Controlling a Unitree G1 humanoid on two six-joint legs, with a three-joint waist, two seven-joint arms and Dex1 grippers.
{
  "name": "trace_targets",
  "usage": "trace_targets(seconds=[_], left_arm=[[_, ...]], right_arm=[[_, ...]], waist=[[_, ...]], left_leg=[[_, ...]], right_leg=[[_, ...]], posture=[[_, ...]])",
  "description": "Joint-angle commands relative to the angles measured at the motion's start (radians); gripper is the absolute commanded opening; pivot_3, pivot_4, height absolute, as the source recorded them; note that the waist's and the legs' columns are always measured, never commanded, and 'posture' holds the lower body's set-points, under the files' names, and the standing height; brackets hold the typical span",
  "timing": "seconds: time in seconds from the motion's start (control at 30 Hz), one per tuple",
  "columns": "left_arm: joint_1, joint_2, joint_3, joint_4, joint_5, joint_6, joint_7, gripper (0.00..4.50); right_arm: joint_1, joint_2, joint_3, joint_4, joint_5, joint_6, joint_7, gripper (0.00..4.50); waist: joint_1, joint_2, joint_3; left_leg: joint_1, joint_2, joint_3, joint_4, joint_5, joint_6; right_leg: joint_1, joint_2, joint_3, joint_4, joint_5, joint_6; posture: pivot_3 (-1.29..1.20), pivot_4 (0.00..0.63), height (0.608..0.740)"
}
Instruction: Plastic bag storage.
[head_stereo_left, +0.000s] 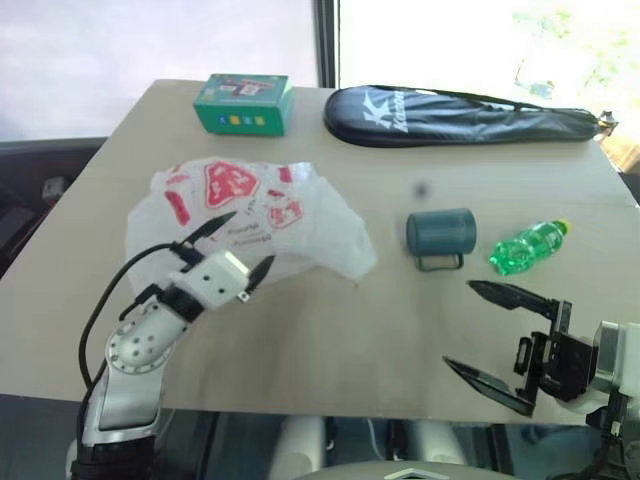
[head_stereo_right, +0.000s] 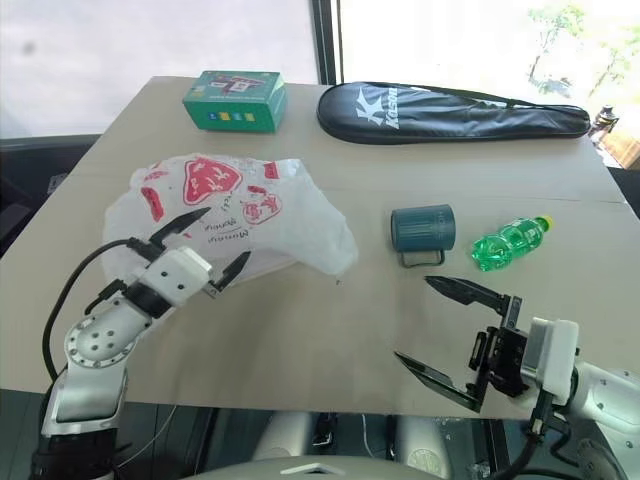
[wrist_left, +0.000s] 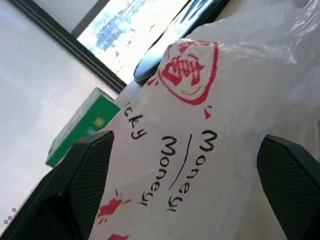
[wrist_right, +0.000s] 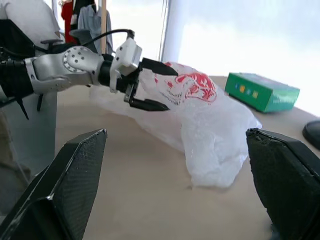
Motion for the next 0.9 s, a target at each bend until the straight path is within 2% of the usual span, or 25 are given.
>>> trace_targets(seconds=[0.03,0.2,0.33,0.43,0.47,0.53,0.7,0.73,0.8,0.9], left_arm=[[-0.025,0.046,0.003,-0.031,0.080,0.064,0.049,4.47],[-0.049,0.085,-0.046,-0.023,0.159,0.116,0.069,4.47],[-0.003,0.092,-0.070,-0.061,0.138,0.119,0.052,4.47],[-0.073,0.077,-0.073,-0.041,0.125,0.202,0.067,4.47],[-0.110,0.063,-0.080,-0.035,0.107,0.251,0.063,3.94],[-0.146,0.048,-0.089,-0.035,0.087,0.308,0.056,3.26],[-0.381,-0.120,-0.006,-0.032,-0.207,0.764,0.045,0.85],[-0.429,-0.137,0.015,-0.033,-0.250,0.853,0.051,0.21],[-0.528,-0.174,0.066,-0.035,-0.341,1.030,0.078,0.09],[-0.696,-0.206,0.130,-0.015,-0.428,1.236,0.138,0.09]], right_arm=[[-0.033,-0.010,0.012,-0.050,0.028,0.016,-0.050,4.50],[-0.084,-0.023,0.038,-0.052,0.028,0.040,-0.088,4.50],[-0.108,-0.029,0.048,-0.047,0.026,0.053,-0.108,4.50],[-0.118,-0.033,0.052,-0.038,0.004,0.069,-0.138,4.50],[-0.125,-0.028,0.057,-0.030,-0.011,0.065,-0.148,4.50],[-0.133,-0.023,0.063,-0.023,-0.026,0.059,-0.159,4.50],[-0.177,-0.017,0.079,0.023,-0.096,0.125,-0.263,4.50],[-0.181,-0.017,0.088,0.026,-0.164,0.147,-0.314,4.50],[-0.176,-0.028,0.111,0.022,-0.280,0.211,-0.403,4.50],[-0.164,-0.069,0.175,0.010,-0.337,0.266,-0.397,4.50]], waist=[[0.000,0.000,0.000],[0.001,0.000,0.000],[0.000,0.000,0.000],[0.003,0.000,0.000],[0.006,0.000,0.000],[0.006,0.000,0.000],[0.003,-0.003,0.001],[0.003,-0.003,0.001],[0.001,-0.004,0.002],[0.001,-0.005,0.003]], left_leg=[[0.000,0.000,0.000,0.000,0.001,-0.002],[0.000,0.000,0.000,0.000,0.001,-0.002],[0.000,-0.001,0.000,0.000,0.001,-0.002],[0.000,0.000,0.000,-0.001,0.001,-0.002],[0.000,0.000,-0.001,-0.001,0.001,-0.002],[0.000,0.000,-0.001,0.000,0.001,-0.002],[-0.001,-0.001,-0.001,0.003,0.003,-0.003],[-0.002,-0.001,-0.002,0.004,0.003,-0.003],[-0.001,-0.001,-0.002,0.004,0.003,-0.003],[-0.002,-0.002,-0.002,0.005,0.003,-0.004]], right_leg=[[0.000,0.000,0.000,0.000,0.000,0.000],[0.000,0.000,0.000,0.000,0.000,0.000],[0.000,-0.001,0.000,0.000,0.000,0.000],[0.000,-0.001,0.000,0.000,0.000,0.000],[0.000,-0.001,-0.001,0.001,0.000,0.000],[0.000,-0.001,-0.002,0.001,0.000,0.000],[0.002,0.000,-0.002,0.001,0.000,0.000],[0.002,0.001,-0.003,0.002,0.000,0.001],[0.002,0.001,-0.002,0.003,0.000,0.001],[0.000,0.002,-0.002,0.007,0.000,0.001]], posture=[[0.00,0.150,0.740],[0.00,0.150,0.740],[0.00,0.150,0.740],[0.00,0.150,0.740],[0.00,0.150,0.740],[0.00,0.150,0.740],[0.00,0.150,0.740],[0.00,0.150,0.740],[0.00,0.150,0.740],[0.00,0.150,0.740]])
